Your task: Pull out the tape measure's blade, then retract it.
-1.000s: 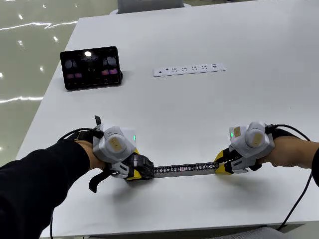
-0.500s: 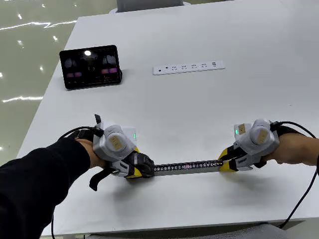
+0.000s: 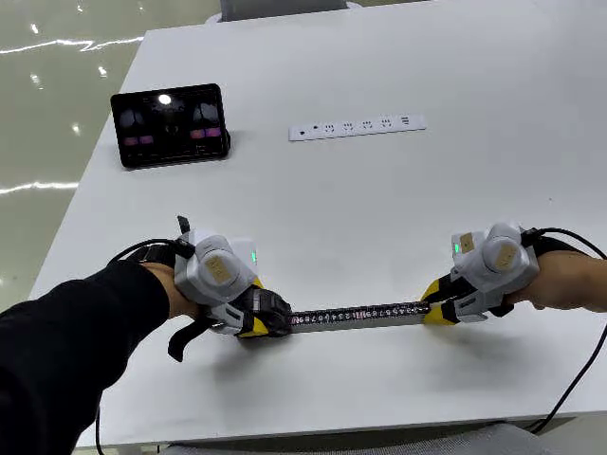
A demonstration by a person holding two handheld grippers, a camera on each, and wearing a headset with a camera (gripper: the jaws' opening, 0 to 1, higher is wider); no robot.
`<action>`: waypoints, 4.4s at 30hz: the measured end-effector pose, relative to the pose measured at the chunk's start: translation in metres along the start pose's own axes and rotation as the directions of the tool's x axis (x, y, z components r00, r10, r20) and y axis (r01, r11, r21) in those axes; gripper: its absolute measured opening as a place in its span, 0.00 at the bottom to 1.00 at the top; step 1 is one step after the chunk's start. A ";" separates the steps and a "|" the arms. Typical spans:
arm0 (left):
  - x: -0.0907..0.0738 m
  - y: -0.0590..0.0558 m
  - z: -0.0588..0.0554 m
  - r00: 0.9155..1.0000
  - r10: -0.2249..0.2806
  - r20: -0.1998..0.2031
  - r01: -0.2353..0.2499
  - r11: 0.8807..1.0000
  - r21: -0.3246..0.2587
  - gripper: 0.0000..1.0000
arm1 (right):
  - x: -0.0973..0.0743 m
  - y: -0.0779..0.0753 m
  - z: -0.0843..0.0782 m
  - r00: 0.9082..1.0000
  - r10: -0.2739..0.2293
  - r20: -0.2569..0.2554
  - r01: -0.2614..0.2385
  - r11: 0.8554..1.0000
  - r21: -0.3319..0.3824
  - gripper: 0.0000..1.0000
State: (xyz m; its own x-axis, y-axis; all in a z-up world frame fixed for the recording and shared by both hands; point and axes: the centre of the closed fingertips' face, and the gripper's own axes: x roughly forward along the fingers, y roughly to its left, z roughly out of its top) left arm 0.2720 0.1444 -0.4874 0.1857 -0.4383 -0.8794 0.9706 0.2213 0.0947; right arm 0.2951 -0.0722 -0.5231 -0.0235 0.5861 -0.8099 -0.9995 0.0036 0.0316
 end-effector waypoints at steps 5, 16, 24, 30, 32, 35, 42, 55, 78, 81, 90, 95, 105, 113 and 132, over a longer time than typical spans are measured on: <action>0.000 0.000 0.000 1.000 0.000 0.000 0.000 1.000 0.001 0.30 | -0.002 0.000 -0.002 1.000 0.002 -0.001 -0.002 1.000 -0.004 0.10; 0.000 -0.001 0.001 1.000 0.001 0.001 -0.001 1.000 0.003 0.30 | -0.006 -0.001 -0.009 1.000 -0.001 -0.010 0.001 1.000 0.002 0.10; -0.001 -0.001 0.000 1.000 0.001 0.003 -0.001 1.000 0.002 0.30 | -0.009 -0.002 -0.013 1.000 -0.001 -0.012 0.001 1.000 0.003 0.10; -0.001 0.000 0.000 1.000 0.002 0.002 -0.002 1.000 0.000 0.30 | -0.011 -0.003 -0.015 1.000 0.001 -0.017 -0.001 1.000 0.004 0.10; -0.001 0.000 0.000 1.000 0.002 0.002 -0.002 1.000 -0.001 0.30 | -0.013 -0.004 -0.016 1.000 0.001 -0.018 -0.001 1.000 0.008 0.10; -0.001 0.000 0.000 1.000 0.002 0.003 -0.002 1.000 -0.002 0.30 | -0.016 -0.004 -0.019 1.000 -0.002 -0.018 0.002 1.000 0.014 0.10; 0.000 0.001 0.000 1.000 0.003 0.003 -0.003 1.000 -0.002 0.30 | -0.019 -0.005 -0.022 1.000 -0.005 -0.024 0.005 1.000 0.017 0.10; 0.000 0.000 -0.001 1.000 0.004 0.003 -0.004 1.000 0.000 0.30 | -0.027 -0.004 -0.028 1.000 -0.012 -0.028 0.013 0.999 0.031 0.10; 0.001 -0.002 0.001 1.000 0.017 -0.006 -0.017 0.999 0.030 0.30 | -0.025 -0.005 -0.029 0.997 0.006 -0.081 -0.004 1.000 0.023 0.12; 0.001 -0.001 0.001 1.000 0.017 -0.006 -0.017 0.999 0.029 0.30 | -0.025 -0.005 -0.030 0.996 0.007 -0.089 -0.006 1.000 0.020 0.12; 0.003 0.000 0.002 1.000 0.009 -0.007 -0.009 1.000 0.016 0.30 | -0.022 -0.004 -0.028 0.989 -0.005 -0.151 0.002 1.000 -0.022 0.12; 0.003 0.000 0.002 1.000 0.019 -0.016 -0.018 1.000 0.018 0.30 | -0.023 -0.003 -0.028 0.986 -0.003 -0.168 -0.001 1.000 -0.022 0.12; -0.004 0.002 0.002 0.999 0.036 -0.017 -0.037 0.999 -0.010 0.32 | -0.025 -0.005 -0.030 0.983 -0.043 -0.176 0.040 0.999 -0.024 0.13; -0.017 0.009 -0.006 0.998 0.063 -0.023 -0.064 0.995 -0.072 0.38 | -0.030 -0.004 -0.026 0.985 -0.047 -0.169 0.044 0.999 -0.019 0.17; -0.061 0.026 -0.030 0.952 0.276 0.130 -0.183 0.857 -0.481 0.60 | -0.072 -0.007 -0.008 0.961 -0.276 0.013 0.250 0.887 0.388 0.35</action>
State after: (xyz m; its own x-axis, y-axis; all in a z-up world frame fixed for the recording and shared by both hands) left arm 0.2809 0.2030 -0.4450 0.4648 -0.4695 -0.7507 0.7243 0.6893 0.0173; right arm 0.3039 -0.1207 -0.4696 0.2535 0.5727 -0.7796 -0.8841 0.4642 0.0535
